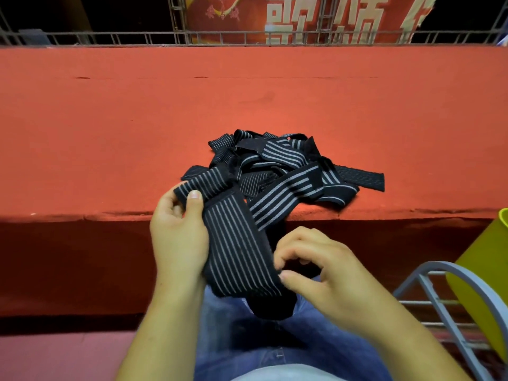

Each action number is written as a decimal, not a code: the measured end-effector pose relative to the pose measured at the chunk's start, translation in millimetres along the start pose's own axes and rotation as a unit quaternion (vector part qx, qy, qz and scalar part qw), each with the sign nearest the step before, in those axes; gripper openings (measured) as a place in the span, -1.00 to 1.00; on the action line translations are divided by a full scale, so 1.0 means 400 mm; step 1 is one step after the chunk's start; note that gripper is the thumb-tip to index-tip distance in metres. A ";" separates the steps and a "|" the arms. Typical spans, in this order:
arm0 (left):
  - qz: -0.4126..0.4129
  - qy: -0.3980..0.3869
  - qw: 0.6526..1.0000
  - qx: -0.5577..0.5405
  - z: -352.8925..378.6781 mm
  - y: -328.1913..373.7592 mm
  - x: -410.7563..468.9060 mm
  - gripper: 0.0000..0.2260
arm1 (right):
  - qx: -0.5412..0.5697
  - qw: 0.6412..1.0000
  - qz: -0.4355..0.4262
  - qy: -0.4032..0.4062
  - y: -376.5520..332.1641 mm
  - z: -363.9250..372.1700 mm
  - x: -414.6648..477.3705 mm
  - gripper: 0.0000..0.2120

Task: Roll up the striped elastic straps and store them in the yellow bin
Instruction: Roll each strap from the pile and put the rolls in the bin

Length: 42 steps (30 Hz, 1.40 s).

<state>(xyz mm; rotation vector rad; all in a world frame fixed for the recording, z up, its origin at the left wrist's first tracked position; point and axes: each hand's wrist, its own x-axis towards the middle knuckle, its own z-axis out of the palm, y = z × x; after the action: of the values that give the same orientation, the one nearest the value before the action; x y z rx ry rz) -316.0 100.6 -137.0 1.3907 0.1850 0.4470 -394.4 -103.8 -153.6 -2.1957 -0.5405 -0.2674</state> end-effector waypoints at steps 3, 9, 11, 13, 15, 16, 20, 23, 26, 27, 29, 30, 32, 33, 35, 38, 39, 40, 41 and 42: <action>-0.006 0.020 0.999 -0.025 -0.018 -0.001 0.022 -0.83 | 0.000 0.999 0.044 -0.030 0.018 -0.004 -0.007 -0.80; 0.005 0.060 0.995 -0.078 -0.038 0.004 0.050 -0.78 | -0.014 0.993 0.089 -0.076 0.056 0.008 -0.024 -0.78; 0.001 0.047 0.996 -0.080 -0.033 0.006 0.044 -0.79 | -0.032 0.992 0.106 -0.060 0.063 0.010 -0.025 -0.76; -0.001 0.016 0.997 -0.080 -0.023 0.004 0.027 -0.81 | -0.050 0.991 0.117 -0.046 0.069 0.013 -0.024 -0.72; -0.006 -0.022 0.996 -0.085 -0.011 0.003 0.005 -0.83 | -0.053 0.990 0.132 -0.011 0.073 0.013 -0.024 -0.69; -0.010 -0.042 0.995 -0.086 -0.006 0.006 -0.005 -0.84 | -0.053 0.989 0.135 0.016 0.071 0.011 -0.022 -0.68; -0.007 -0.133 0.988 -0.082 0.014 0.020 -0.043 -0.85 | 0.008 0.979 0.126 0.162 0.039 -0.004 -0.007 -0.86; -0.004 -0.193 0.978 -0.084 0.031 0.019 -0.069 -0.82 | 0.087 0.966 0.131 0.204 0.009 -0.016 0.007 -0.69; -0.006 -0.243 0.965 -0.093 0.045 0.015 -0.094 -0.80 | 0.180 0.956 0.129 0.194 -0.023 -0.019 0.017 -0.61; -0.007 -0.255 0.962 -0.096 0.048 0.014 -0.100 -0.79 | 0.205 0.952 0.128 0.187 -0.030 -0.016 0.021 -0.66; -0.004 -0.275 0.957 -0.096 0.055 0.011 -0.112 -0.80 | 0.231 0.948 0.128 0.176 -0.038 -0.009 0.027 -0.78; -0.002 -0.283 0.954 -0.096 0.057 0.011 -0.117 -0.80 | 0.228 0.948 0.132 0.177 -0.038 -0.005 0.027 -0.79; 0.003 -0.290 0.952 -0.098 0.061 0.010 -0.123 -0.79 | 0.214 0.947 0.150 0.184 -0.031 0.002 0.026 -0.76; 0.005 -0.290 0.952 -0.098 0.063 0.009 -0.125 -0.78 | 0.214 0.945 0.163 0.187 -0.026 0.004 0.027 -0.75; 0.007 -0.289 0.952 -0.100 0.065 0.009 -0.127 -0.76 | 0.223 0.938 0.187 0.186 -0.021 0.007 0.023 -0.67; 0.018 -0.293 0.952 -0.091 0.063 0.008 -0.129 -0.71 | 0.242 0.930 0.205 0.184 -0.017 0.005 0.023 -0.59; 0.026 -0.297 0.951 -0.084 0.062 0.008 -0.130 -0.70 | 0.249 0.927 0.211 0.186 -0.019 0.005 0.025 -0.59; 0.034 -0.300 0.950 -0.076 0.061 0.009 -0.132 -0.68 | 0.258 0.922 0.220 0.187 -0.022 0.004 0.025 -0.57; 0.042 -0.302 0.950 -0.069 0.062 0.010 -0.133 -0.67 | 0.268 0.917 0.227 0.189 -0.024 0.004 0.024 -0.54; 0.050 -0.303 0.950 -0.062 0.062 0.010 -0.133 -0.66 | 0.275 0.914 0.231 0.189 -0.027 0.003 0.023 -0.51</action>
<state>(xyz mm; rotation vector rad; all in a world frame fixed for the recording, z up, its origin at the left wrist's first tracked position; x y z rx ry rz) -355.4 56.9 -135.7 1.3566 -0.4104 0.0953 -391.0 -94.1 -143.7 -1.5983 0.1229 -0.2391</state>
